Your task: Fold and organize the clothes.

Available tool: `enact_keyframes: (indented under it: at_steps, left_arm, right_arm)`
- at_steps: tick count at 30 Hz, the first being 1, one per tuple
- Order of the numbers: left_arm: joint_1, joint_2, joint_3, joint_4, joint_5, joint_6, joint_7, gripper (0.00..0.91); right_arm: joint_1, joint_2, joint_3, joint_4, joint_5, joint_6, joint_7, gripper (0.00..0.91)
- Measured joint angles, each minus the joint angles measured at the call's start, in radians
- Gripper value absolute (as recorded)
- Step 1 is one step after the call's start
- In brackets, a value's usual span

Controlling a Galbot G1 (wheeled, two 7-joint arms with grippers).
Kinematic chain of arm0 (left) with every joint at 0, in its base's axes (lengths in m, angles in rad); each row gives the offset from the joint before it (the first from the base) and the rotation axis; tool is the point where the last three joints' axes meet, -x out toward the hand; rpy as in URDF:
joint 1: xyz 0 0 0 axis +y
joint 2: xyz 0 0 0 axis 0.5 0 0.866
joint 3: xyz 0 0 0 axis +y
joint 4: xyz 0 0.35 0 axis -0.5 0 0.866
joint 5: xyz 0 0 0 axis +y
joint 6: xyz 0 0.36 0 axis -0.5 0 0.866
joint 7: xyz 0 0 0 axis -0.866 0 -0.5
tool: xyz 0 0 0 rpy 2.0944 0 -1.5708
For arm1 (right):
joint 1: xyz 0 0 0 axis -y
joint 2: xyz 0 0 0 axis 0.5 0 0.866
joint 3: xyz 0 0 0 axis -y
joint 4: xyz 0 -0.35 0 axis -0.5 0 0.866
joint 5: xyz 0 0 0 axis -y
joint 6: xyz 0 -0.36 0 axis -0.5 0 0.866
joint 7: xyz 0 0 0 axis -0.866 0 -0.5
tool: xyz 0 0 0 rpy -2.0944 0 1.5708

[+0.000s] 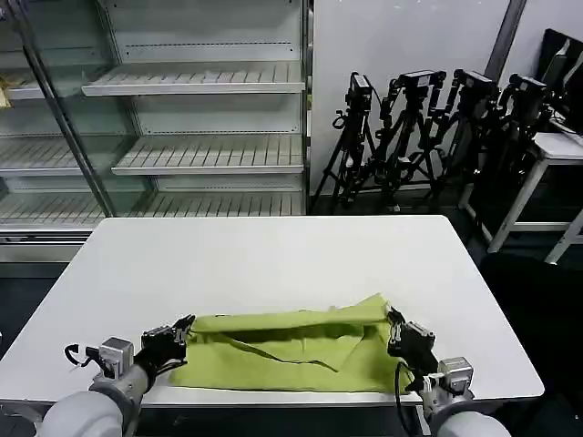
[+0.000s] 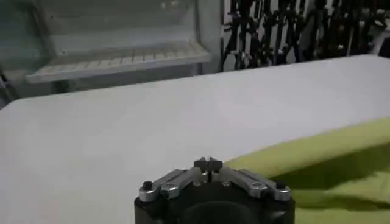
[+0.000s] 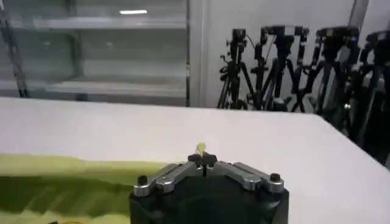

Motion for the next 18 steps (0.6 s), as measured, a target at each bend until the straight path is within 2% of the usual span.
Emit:
enact_keyframes:
  at_steps: [8, 9, 10, 11, 12, 18]
  left_arm:
    - [0.033, -0.007, 0.007, 0.021, 0.053, 0.003, 0.011, 0.020]
    - [0.037, -0.009, 0.009, 0.024, 0.060, 0.003, 0.012, 0.040]
    - [0.041, -0.011, 0.011, 0.026, 0.069, 0.003, 0.014, 0.141]
    - [0.044, -0.014, 0.013, 0.029, 0.076, 0.003, 0.016, 0.574]
    - [0.046, -0.016, 0.016, 0.032, 0.083, 0.004, 0.018, 0.907]
    - [0.046, -0.032, 0.012, 0.036, 0.101, 0.004, 0.013, 0.907]
  right_arm:
    - [-0.044, 0.018, -0.014, 0.001, -0.012, -0.026, 0.006, 0.020]
    - [-0.046, 0.019, -0.017, 0.001, -0.014, -0.030, 0.006, 0.363]
    - [-0.047, 0.021, -0.020, 0.000, -0.017, -0.034, 0.006, 0.705]
    - [-0.048, 0.021, -0.023, 0.000, -0.019, -0.038, 0.006, 0.907]
    - [-0.049, 0.021, -0.026, 0.000, -0.021, -0.041, 0.006, 0.907]
    - [-0.059, 0.024, -0.031, 0.008, -0.023, -0.043, 0.005, 0.907]
